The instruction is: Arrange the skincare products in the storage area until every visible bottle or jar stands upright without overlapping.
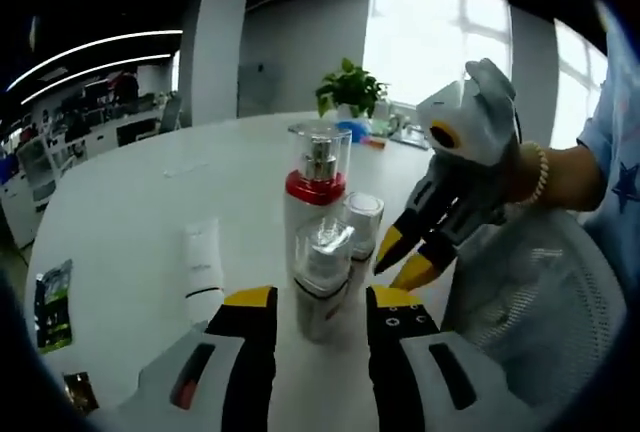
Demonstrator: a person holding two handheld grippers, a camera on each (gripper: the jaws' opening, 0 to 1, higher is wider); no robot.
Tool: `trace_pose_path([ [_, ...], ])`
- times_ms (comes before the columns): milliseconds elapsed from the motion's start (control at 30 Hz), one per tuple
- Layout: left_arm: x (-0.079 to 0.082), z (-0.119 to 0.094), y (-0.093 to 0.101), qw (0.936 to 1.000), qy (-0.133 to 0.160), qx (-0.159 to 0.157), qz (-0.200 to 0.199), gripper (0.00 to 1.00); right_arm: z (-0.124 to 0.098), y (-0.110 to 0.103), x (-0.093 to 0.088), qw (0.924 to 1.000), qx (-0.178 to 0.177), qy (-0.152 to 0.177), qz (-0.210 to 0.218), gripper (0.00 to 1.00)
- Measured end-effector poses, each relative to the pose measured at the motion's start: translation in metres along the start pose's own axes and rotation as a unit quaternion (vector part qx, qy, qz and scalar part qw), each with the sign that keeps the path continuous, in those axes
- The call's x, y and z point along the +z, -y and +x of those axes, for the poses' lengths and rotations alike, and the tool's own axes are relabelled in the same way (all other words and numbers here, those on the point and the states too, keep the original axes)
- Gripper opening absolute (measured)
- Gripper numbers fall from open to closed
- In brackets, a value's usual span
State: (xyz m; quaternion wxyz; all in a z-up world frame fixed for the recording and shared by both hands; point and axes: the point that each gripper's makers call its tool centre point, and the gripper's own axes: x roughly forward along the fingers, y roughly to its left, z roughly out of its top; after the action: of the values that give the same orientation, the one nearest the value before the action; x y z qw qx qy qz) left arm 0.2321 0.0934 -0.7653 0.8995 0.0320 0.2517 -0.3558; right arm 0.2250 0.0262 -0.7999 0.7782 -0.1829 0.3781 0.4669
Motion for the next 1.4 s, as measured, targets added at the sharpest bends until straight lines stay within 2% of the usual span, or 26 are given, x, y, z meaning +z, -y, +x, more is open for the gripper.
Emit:
trace_pose_path([
  [100,-0.009,0.003,0.003,0.9997,-0.024,-0.005,0.004,0.27,-0.002,0.001,0.007,0.9999,-0.004,0.017,-0.001,0.18],
  [267,-0.013,0.004,0.006,0.9993,-0.034,-0.008,0.013,0.22,-0.003,0.002,0.017,0.9990,-0.005,0.043,0.005,0.16],
  [433,-0.015,0.004,0.007,0.9991,-0.039,-0.012,0.014,0.21,-0.002,-0.002,0.020,0.9988,-0.003,0.048,-0.008,0.15],
  [800,-0.020,0.006,0.015,0.9981,-0.052,-0.025,0.021,0.20,0.000,-0.001,0.023,0.9985,-0.005,0.053,-0.009,0.12],
  [1400,-0.025,0.009,0.017,0.9969,-0.065,-0.032,0.030,0.23,0.001,-0.006,0.025,0.9981,0.003,0.055,-0.025,0.14],
])
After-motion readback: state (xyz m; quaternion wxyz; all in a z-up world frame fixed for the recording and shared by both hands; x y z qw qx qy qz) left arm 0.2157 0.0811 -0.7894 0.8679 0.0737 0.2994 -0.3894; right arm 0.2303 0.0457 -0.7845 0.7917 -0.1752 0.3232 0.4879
